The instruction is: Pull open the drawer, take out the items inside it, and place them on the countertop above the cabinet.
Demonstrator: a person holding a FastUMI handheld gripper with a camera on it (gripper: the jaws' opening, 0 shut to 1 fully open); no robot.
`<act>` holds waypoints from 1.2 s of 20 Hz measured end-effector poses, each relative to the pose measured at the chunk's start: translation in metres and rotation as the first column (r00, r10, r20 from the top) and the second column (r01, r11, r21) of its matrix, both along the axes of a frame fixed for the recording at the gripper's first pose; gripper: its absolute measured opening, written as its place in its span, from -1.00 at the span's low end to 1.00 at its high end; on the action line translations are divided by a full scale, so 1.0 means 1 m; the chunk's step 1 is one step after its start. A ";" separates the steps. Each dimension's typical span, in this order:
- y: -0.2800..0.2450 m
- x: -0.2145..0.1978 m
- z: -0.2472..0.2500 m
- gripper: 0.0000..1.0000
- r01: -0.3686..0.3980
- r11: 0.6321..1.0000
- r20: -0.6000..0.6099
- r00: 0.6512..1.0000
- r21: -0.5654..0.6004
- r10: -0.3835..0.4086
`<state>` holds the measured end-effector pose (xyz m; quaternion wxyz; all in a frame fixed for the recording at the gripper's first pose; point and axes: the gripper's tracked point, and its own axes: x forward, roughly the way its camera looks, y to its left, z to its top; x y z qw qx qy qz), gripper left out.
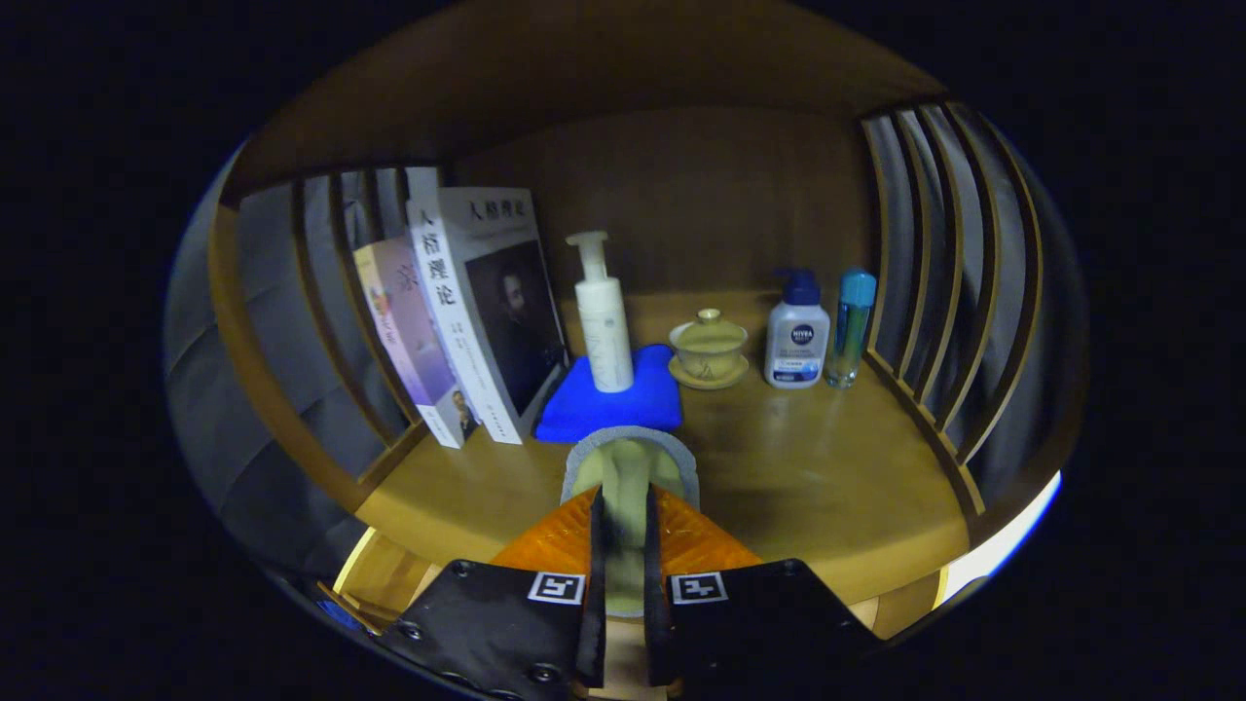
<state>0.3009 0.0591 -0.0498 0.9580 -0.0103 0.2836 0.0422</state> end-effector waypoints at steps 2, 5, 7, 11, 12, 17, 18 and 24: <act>0.001 0.006 -0.005 -0.54 0.021 1.000 -0.004 1.000 0.008 -0.021; 0.004 0.005 -0.009 0.08 0.021 1.000 0.009 1.000 0.010 -0.021; 0.003 0.001 0.003 0.69 0.031 1.000 0.064 0.997 0.001 -0.031; 0.008 -0.032 0.031 0.96 0.004 0.999 0.195 0.981 -0.046 0.005; 0.011 -0.044 0.038 0.96 -0.013 0.998 0.225 0.974 -0.065 0.027; 0.025 -0.111 0.057 0.96 -0.055 0.990 0.367 0.925 -0.128 0.099; 0.024 -0.122 0.060 0.97 -0.045 0.989 0.399 0.912 -0.142 0.099; 0.016 -0.186 0.043 1.00 0.012 0.991 0.509 0.859 -0.133 0.057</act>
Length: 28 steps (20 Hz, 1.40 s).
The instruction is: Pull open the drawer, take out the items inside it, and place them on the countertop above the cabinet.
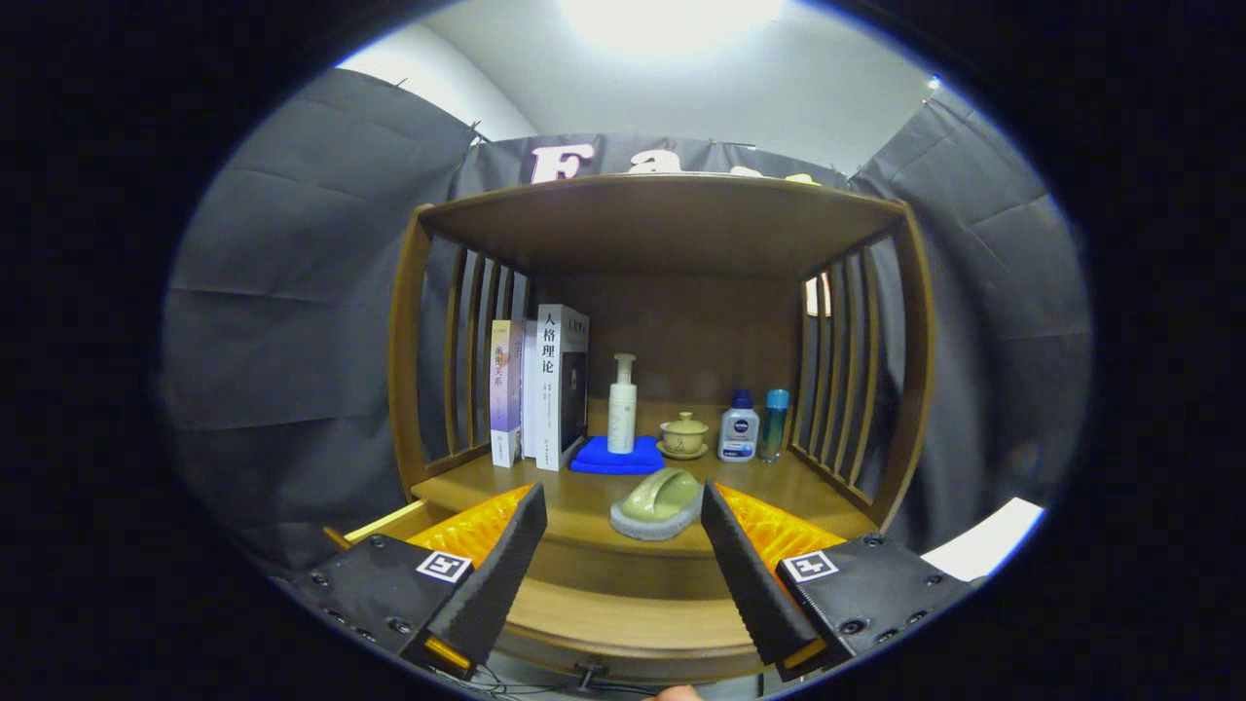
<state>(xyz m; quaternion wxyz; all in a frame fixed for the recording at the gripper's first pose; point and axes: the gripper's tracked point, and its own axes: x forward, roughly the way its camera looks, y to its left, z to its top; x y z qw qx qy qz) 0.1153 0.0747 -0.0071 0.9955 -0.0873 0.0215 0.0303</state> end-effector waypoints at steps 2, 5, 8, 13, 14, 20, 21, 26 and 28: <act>-0.003 -0.021 -0.016 1.00 0.014 0.999 0.013 1.000 0.041 -0.015; -0.017 -0.040 -0.036 1.00 0.059 0.998 0.040 0.997 0.035 -0.060; -0.016 -0.051 -0.055 1.00 0.066 0.998 0.041 0.997 -0.012 -0.066; -0.016 -0.063 -0.094 1.00 0.081 0.997 0.012 0.997 0.018 -0.082; -0.017 -0.064 -0.104 1.00 0.087 0.996 -0.001 0.996 0.016 -0.087; -0.017 -0.064 -0.162 1.00 0.089 0.996 -0.100 0.991 0.015 -0.087; -0.017 -0.063 -0.171 1.00 0.091 0.996 -0.118 0.989 0.012 -0.089; -0.022 -0.047 -0.195 1.00 0.113 0.994 -0.188 0.976 -0.006 -0.112; -0.022 -0.048 -0.195 0.94 0.130 0.992 -0.175 0.976 0.000 -0.128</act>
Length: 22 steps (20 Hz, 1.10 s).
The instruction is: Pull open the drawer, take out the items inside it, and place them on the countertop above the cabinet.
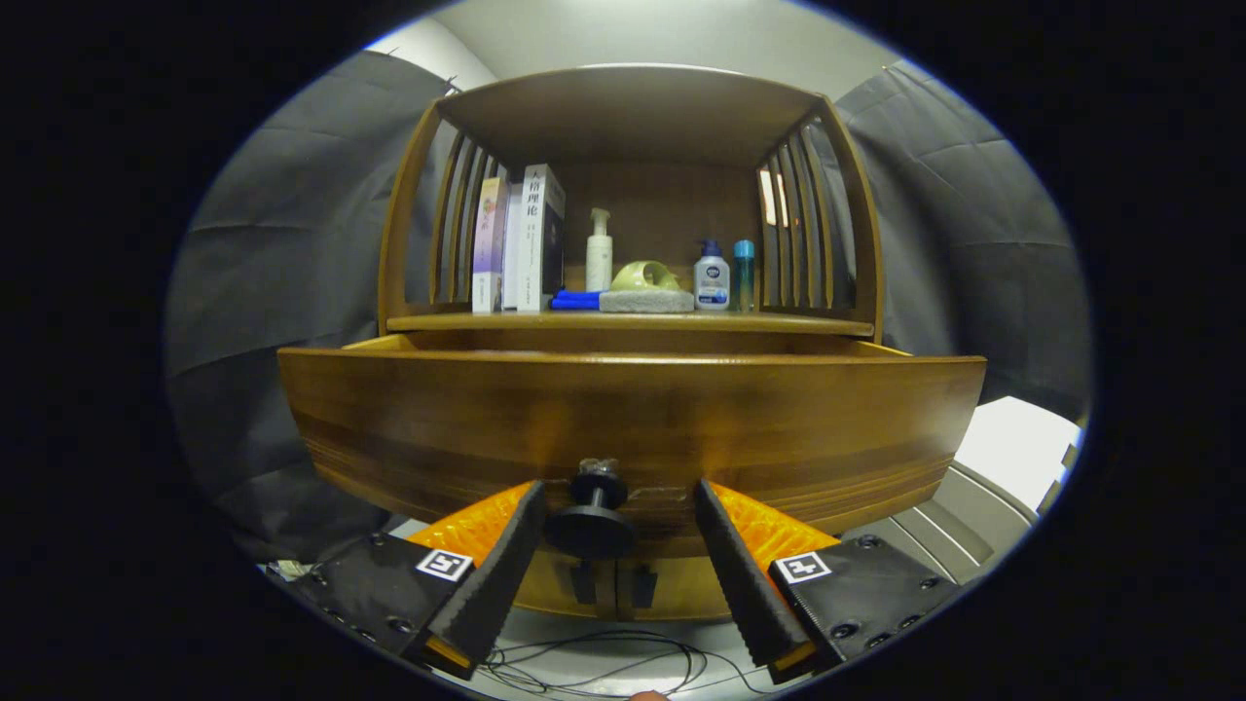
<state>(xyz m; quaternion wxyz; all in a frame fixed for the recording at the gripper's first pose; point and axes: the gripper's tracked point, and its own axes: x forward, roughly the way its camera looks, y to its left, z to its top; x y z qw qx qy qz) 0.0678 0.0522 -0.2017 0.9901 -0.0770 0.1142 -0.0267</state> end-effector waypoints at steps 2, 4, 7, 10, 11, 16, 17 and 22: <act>0.000 0.001 0.000 0.93 0.000 1.000 0.007 1.000 -0.027 0.000; 0.001 0.000 0.000 0.93 0.009 0.999 0.010 1.000 -0.030 -0.009; 0.004 0.000 0.001 0.93 0.030 0.999 0.016 0.999 -0.021 -0.029; 0.005 0.007 0.006 0.94 0.028 0.999 0.028 0.999 -0.034 -0.027; 0.005 0.009 0.004 0.94 0.027 0.999 0.017 1.000 -0.022 -0.026; 0.003 0.036 0.008 0.94 0.032 0.999 -0.006 0.999 -0.001 -0.032; 0.002 0.043 0.006 0.93 0.034 0.999 -0.019 0.999 0.005 -0.034; 0.000 0.079 0.005 0.93 0.041 0.999 -0.037 0.999 0.030 -0.040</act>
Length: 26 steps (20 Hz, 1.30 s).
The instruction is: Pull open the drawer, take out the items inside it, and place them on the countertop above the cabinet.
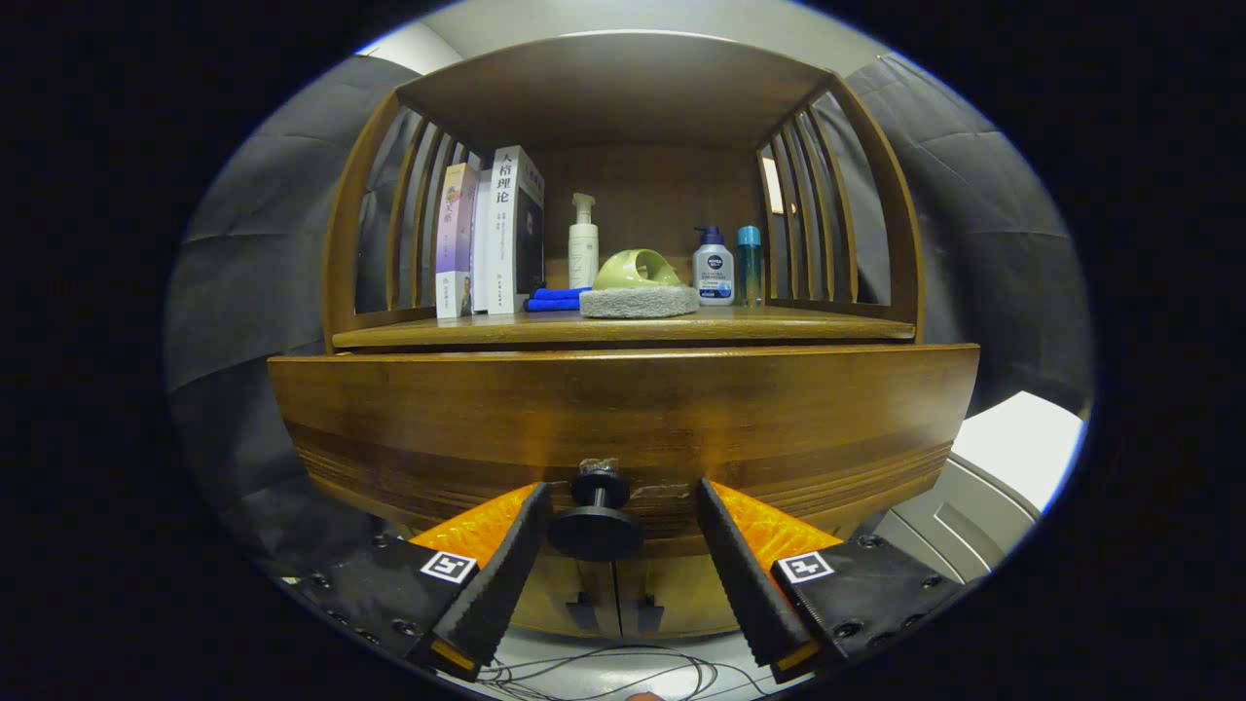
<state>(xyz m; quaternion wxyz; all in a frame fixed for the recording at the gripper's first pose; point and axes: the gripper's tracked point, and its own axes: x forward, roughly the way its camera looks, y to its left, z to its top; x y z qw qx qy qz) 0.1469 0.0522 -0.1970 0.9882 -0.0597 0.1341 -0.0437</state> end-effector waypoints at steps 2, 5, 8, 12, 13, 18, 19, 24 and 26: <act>-0.001 0.012 -0.001 0.93 0.003 1.000 -0.005 1.000 0.005 -0.003; -0.001 0.027 -0.001 0.94 0.006 1.000 -0.012 1.000 0.011 -0.006; -0.001 0.038 -0.002 0.94 0.010 1.000 -0.008 1.000 0.013 -0.010; -0.002 0.057 -0.004 0.95 0.015 1.000 -0.008 1.000 0.021 -0.015; 0.000 0.059 -0.002 0.95 0.022 0.999 0.001 1.000 0.028 -0.022; -0.006 0.054 -0.003 0.96 0.031 0.999 -0.024 0.999 0.036 -0.030; -0.006 0.050 0.002 0.98 0.033 0.999 -0.021 0.999 0.043 -0.032; 0.002 0.012 0.075 0.95 -0.040 0.999 0.142 0.989 -0.020 0.043; 0.003 -0.009 0.103 0.96 -0.059 0.998 0.186 0.981 -0.024 0.063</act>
